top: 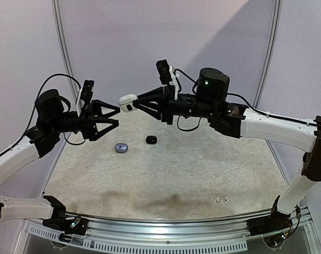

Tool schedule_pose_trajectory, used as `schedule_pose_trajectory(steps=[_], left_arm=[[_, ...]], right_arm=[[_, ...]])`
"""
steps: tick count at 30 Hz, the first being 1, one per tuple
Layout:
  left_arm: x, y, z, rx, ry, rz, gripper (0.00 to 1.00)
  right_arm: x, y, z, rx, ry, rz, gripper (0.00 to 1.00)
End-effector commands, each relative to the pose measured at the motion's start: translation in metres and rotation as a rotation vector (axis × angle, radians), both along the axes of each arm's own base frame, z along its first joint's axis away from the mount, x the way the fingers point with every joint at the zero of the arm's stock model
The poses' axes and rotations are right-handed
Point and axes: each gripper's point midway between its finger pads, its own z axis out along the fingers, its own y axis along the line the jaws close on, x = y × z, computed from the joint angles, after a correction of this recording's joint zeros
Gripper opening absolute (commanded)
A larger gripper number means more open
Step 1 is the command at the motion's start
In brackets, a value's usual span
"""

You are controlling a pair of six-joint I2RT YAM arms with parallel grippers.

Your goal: Insert the wireless bluetooth earbuds into the charging case

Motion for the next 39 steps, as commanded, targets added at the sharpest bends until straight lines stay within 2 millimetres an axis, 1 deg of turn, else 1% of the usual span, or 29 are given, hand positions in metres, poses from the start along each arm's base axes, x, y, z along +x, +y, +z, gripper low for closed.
schedule_pose_trajectory(steps=[1,5,8,9,11,14,17,19,22,24,27,30,33,37,39], left_arm=[[-0.003,-0.002,0.046,-0.174,-0.017,-0.029,0.72],[-0.016,-0.005,0.047,-0.165,-0.067,-0.089,0.70],[-0.016,-0.008,0.047,-0.164,-0.059,-0.097,0.59],[-0.014,-0.010,0.046,-0.168,-0.046,-0.092,0.57],[-0.009,-0.014,0.047,-0.180,-0.029,-0.065,0.57],[0.004,-0.013,0.054,-0.213,-0.037,0.010,0.58],[0.001,-0.017,0.062,-0.230,-0.078,-0.003,0.59],[-0.003,-0.022,0.063,-0.230,-0.087,-0.023,0.57],[-0.009,-0.029,0.058,-0.225,-0.075,-0.055,0.48],[-0.010,-0.031,0.057,-0.225,-0.073,-0.060,0.44],[-0.009,-0.031,0.060,-0.232,-0.085,-0.049,0.39],[-0.011,-0.030,0.067,-0.242,-0.107,-0.047,0.38],[-0.011,-0.028,0.073,-0.257,-0.116,-0.044,0.38],[-0.013,-0.028,0.076,-0.260,-0.121,-0.057,0.38],[-0.013,-0.029,0.076,-0.259,-0.117,-0.058,0.35]], right_arm=[[-0.001,-0.010,0.042,0.182,-0.028,-0.029,0.00],[0.000,-0.006,0.044,0.199,-0.033,-0.030,0.00],[0.000,-0.004,0.044,0.204,-0.041,-0.031,0.00],[0.000,-0.003,0.044,0.205,-0.043,-0.026,0.00],[-0.001,0.000,0.044,0.205,-0.044,-0.018,0.00],[-0.002,0.001,0.044,0.204,-0.045,-0.011,0.00],[-0.002,0.002,0.042,0.196,-0.041,-0.010,0.00],[-0.002,0.003,0.040,0.192,-0.041,-0.008,0.00],[-0.002,0.004,0.040,0.197,-0.042,-0.008,0.00],[-0.002,0.004,0.039,0.199,-0.040,-0.009,0.00],[-0.002,0.005,0.038,0.192,-0.038,-0.008,0.00],[-0.001,0.006,0.034,0.185,-0.035,-0.007,0.00],[-0.002,0.005,0.034,0.190,-0.039,-0.005,0.00],[-0.001,0.007,0.032,0.186,-0.035,-0.004,0.00],[-0.001,0.007,0.031,0.182,-0.035,-0.007,0.00]])
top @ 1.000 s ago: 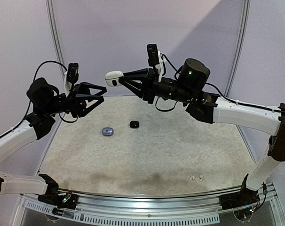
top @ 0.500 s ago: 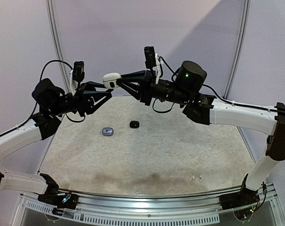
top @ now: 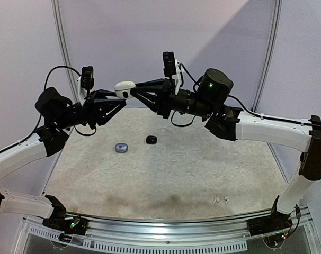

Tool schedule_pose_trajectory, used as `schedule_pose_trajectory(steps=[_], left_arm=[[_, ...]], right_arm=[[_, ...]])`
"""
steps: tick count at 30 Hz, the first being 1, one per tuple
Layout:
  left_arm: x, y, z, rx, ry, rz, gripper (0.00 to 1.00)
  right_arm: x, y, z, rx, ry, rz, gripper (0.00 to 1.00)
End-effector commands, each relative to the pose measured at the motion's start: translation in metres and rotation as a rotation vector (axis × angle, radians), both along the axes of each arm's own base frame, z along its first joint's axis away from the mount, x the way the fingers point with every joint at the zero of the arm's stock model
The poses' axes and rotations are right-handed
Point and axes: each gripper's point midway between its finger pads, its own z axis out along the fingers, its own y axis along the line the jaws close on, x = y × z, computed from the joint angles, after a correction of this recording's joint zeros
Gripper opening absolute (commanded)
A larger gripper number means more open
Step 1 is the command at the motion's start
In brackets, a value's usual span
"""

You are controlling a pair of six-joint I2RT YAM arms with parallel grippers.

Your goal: Insert the wireless bluetooth earbuds into the charging case

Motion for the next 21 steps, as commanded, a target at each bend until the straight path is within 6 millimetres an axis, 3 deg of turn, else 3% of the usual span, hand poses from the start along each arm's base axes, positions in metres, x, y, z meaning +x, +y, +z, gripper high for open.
schedule_pose_trajectory(steps=[1,9,13,16,20,21], left_arm=[[-0.008,-0.001,0.020,-0.036,-0.050,-0.021,0.34],[-0.007,0.000,0.025,-0.050,-0.042,-0.013,0.40],[-0.008,-0.001,0.023,-0.043,-0.045,-0.023,0.25],[-0.009,-0.002,0.019,-0.033,-0.041,-0.031,0.20],[-0.010,-0.001,0.018,-0.031,-0.046,-0.031,0.00],[-0.010,-0.001,0.018,-0.028,-0.047,-0.030,0.00]], right_arm=[[0.002,0.005,-0.005,-0.006,0.011,-0.004,0.00],[0.003,0.008,-0.014,-0.027,0.013,-0.005,0.00],[0.003,0.008,-0.014,-0.019,0.016,-0.004,0.00],[0.003,0.006,-0.011,-0.008,0.011,-0.009,0.00],[0.003,0.005,-0.010,-0.010,0.009,-0.012,0.00],[0.005,0.006,-0.013,-0.023,0.019,-0.021,0.07]])
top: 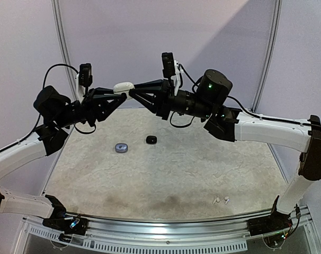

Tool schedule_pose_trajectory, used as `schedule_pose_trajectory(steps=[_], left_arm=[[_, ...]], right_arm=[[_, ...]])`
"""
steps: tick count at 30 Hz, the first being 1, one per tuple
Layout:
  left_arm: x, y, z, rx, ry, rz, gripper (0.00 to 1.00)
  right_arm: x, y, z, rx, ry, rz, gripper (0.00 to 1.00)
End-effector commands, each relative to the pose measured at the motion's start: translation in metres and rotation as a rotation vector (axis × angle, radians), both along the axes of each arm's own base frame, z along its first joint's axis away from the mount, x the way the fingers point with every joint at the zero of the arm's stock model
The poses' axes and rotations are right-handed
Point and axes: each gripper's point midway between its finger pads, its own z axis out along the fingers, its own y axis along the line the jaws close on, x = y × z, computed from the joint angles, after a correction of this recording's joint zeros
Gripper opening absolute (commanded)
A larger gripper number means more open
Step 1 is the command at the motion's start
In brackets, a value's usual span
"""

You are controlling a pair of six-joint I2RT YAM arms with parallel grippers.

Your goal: Insert the wireless bluetooth earbuds into the charging case

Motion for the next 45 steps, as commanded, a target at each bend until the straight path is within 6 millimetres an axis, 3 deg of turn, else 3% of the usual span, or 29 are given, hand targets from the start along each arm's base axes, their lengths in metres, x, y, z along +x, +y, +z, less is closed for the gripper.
schedule_pose_trajectory(steps=[1,3,6,19,36,45], left_arm=[[-0.010,-0.003,0.007,0.000,-0.043,-0.034,0.00],[-0.011,-0.003,0.002,0.020,-0.052,-0.029,0.00],[-0.012,-0.003,-0.011,0.075,-0.109,-0.012,0.00],[-0.029,-0.008,-0.057,0.279,-0.265,-0.039,0.00],[-0.040,-0.005,-0.109,0.462,-0.330,-0.110,0.00],[-0.042,-0.004,-0.106,0.448,-0.336,-0.108,0.00]], right_arm=[[0.012,0.004,-0.018,-0.051,0.035,-0.052,0.24],[0.018,0.003,-0.025,-0.098,0.039,-0.096,0.50],[0.024,-0.003,-0.030,-0.179,0.013,-0.167,0.62],[0.040,0.008,-0.041,-0.296,-0.013,-0.217,0.62],[0.040,0.004,-0.026,-0.311,-0.039,-0.202,0.58],[0.045,0.004,-0.038,-0.340,0.011,-0.208,0.58]])
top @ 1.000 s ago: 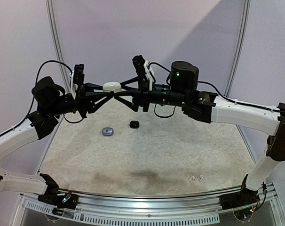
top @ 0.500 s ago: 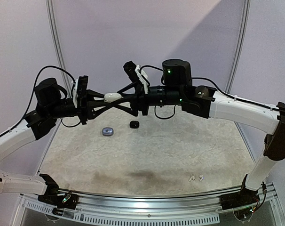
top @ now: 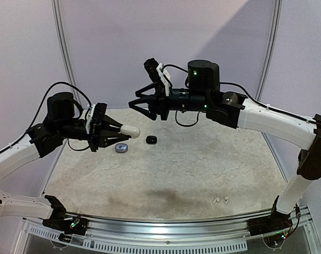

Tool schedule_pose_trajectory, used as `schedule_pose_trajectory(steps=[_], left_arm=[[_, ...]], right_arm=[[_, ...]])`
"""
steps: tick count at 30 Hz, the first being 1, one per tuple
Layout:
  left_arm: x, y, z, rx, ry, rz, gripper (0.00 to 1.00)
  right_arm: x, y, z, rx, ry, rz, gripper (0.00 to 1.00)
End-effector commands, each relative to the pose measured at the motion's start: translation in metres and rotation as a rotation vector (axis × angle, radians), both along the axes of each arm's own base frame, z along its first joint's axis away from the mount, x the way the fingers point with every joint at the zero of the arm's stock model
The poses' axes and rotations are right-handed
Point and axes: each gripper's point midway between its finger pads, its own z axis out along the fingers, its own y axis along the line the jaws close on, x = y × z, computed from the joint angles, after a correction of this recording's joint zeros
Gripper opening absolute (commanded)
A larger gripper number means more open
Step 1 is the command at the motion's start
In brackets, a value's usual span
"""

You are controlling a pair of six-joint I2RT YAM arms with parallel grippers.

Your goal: Insert the wireless bluetooth earbuds into the charging case

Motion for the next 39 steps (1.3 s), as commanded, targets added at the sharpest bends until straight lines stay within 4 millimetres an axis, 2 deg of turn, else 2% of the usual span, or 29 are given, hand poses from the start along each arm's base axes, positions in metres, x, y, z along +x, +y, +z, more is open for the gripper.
schedule_pose_trajectory(steps=[1,6,9,14,18,21,25,28,29,32,33,35,39], left_arm=[[-0.012,-0.001,-0.003,-0.006,0.031,-0.041,0.00],[-0.005,-0.003,0.006,-0.080,0.168,-0.009,0.00],[-0.001,-0.004,0.002,-0.095,0.233,0.019,0.00],[0.003,-0.002,0.006,-0.103,0.248,0.046,0.00],[0.003,-0.001,0.007,-0.106,0.240,0.045,0.00],[0.004,-0.001,0.006,-0.104,0.242,0.043,0.00],[0.005,-0.001,0.006,-0.102,0.242,0.049,0.00],[0.006,-0.001,0.006,-0.103,0.244,0.053,0.00],[0.007,-0.001,0.006,-0.102,0.246,0.055,0.00],[0.010,-0.001,0.007,-0.105,0.251,0.073,0.00],[0.011,-0.001,0.007,-0.105,0.254,0.077,0.00],[0.011,0.000,0.008,-0.107,0.258,0.075,0.00],[0.011,-0.001,0.008,-0.108,0.263,0.073,0.00]], right_arm=[[0.011,-0.001,0.005,0.018,0.024,-0.044,0.58],[0.009,-0.002,-0.001,-0.005,0.046,-0.036,0.58],[-0.003,-0.006,0.002,-0.017,0.038,0.016,0.64],[-0.041,-0.012,0.004,-0.050,-0.020,0.190,0.98],[-0.047,-0.012,-0.023,-0.157,-0.008,0.200,0.98],[-0.043,-0.007,-0.039,-0.206,0.020,0.196,0.88],[-0.043,-0.002,-0.047,-0.224,0.046,0.214,0.56],[-0.042,0.000,-0.051,-0.237,0.051,0.219,0.41],[-0.043,0.000,-0.051,-0.239,0.052,0.222,0.40],[-0.045,0.001,-0.053,-0.242,0.053,0.236,0.49],[-0.044,0.001,-0.053,-0.244,0.051,0.233,0.49],[-0.044,0.001,-0.053,-0.245,0.051,0.232,0.43],[-0.044,0.003,-0.051,-0.239,0.046,0.236,0.25]])
